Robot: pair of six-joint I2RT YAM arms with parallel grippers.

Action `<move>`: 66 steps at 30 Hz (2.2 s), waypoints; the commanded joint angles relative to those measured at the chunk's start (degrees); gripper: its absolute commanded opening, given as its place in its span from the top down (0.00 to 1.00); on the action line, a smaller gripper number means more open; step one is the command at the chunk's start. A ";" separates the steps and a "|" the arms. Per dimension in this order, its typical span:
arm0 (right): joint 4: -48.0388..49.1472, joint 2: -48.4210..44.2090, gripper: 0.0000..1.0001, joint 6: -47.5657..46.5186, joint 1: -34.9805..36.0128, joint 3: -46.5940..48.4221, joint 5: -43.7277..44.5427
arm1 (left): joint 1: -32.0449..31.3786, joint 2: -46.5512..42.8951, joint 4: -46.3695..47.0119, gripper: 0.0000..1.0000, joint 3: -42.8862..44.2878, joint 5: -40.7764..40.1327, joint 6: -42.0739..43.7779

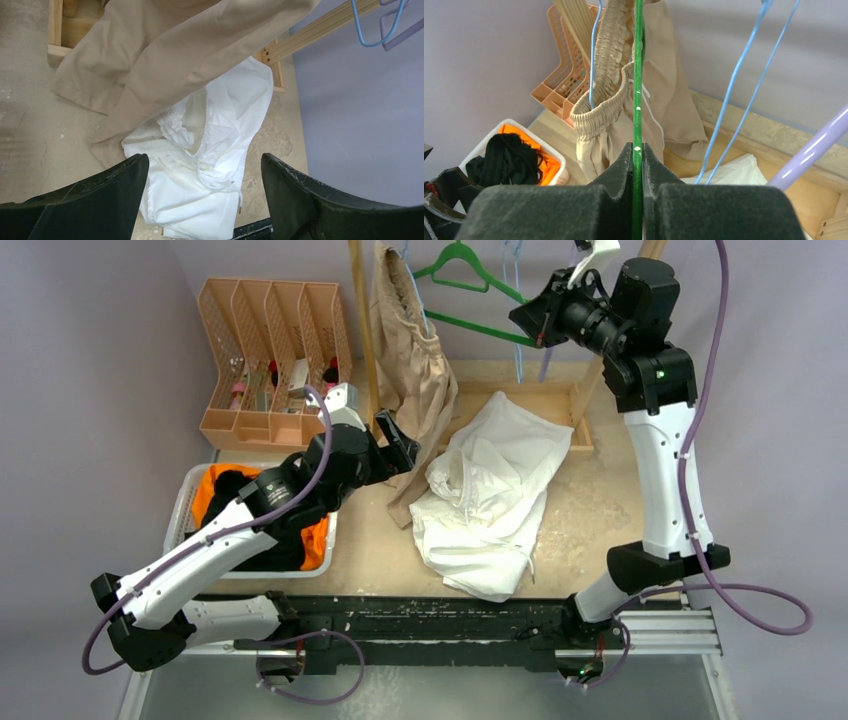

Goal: Remove the shorts from the hanger
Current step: Place the hanger on the clothes rod.

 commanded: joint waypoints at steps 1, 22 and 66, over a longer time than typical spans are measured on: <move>4.31 -1.77 1.00 2.39 -2.21 -0.84 -4.04 | 0.24 0.66 2.07 0.18 0.49 0.86 -0.30; 2.34 -13.21 1.00 0.47 -3.48 -10.84 16.46 | 0.22 2.57 2.40 0.18 0.78 2.74 -0.08; -1.56 -9.01 0.90 -1.49 6.54 -7.71 26.21 | 0.22 3.28 3.94 0.18 -0.32 4.13 -0.34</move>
